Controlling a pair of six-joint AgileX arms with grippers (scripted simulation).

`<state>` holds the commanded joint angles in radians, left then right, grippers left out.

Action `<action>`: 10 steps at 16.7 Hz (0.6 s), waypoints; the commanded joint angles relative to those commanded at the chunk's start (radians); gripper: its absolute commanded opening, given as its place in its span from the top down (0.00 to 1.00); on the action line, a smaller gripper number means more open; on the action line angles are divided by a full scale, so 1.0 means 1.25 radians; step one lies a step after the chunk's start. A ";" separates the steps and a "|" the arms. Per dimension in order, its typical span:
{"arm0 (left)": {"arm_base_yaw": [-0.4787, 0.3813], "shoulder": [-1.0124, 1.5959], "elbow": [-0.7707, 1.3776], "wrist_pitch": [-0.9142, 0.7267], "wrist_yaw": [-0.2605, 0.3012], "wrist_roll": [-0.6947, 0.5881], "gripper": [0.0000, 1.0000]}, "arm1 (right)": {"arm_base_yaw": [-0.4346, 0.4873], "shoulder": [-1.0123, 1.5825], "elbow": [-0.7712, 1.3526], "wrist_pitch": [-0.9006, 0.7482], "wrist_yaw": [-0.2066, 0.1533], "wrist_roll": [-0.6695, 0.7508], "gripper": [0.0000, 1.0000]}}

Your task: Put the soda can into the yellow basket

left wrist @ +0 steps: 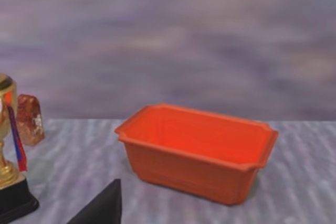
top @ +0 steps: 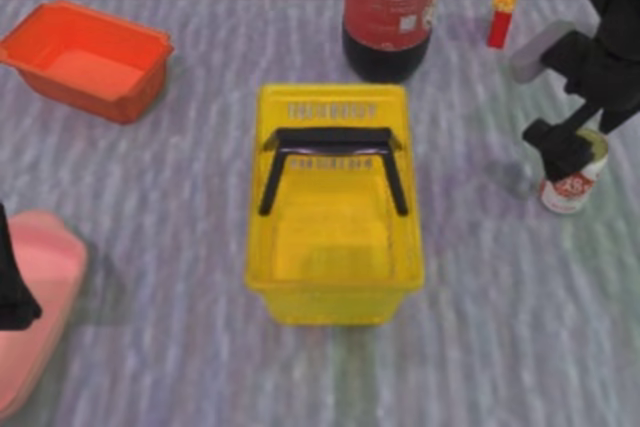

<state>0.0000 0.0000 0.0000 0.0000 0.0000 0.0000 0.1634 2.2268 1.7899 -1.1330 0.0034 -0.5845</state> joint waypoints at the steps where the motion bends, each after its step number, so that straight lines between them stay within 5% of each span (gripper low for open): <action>1: 0.000 0.000 0.000 0.000 0.000 0.000 0.00 | 0.000 0.006 -0.015 0.021 0.000 0.001 0.00; 9: 0.000 0.000 0.000 0.000 0.000 0.000 0.00 | 0.002 0.032 -0.071 0.103 0.000 0.002 0.00; 10: 0.000 0.000 0.000 0.000 0.000 0.000 0.00 | 0.002 0.032 -0.071 0.103 0.000 0.002 0.08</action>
<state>0.0000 0.0000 0.0000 0.0000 0.0000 0.0000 0.1656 2.2674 1.7013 -1.0037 0.0038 -0.5815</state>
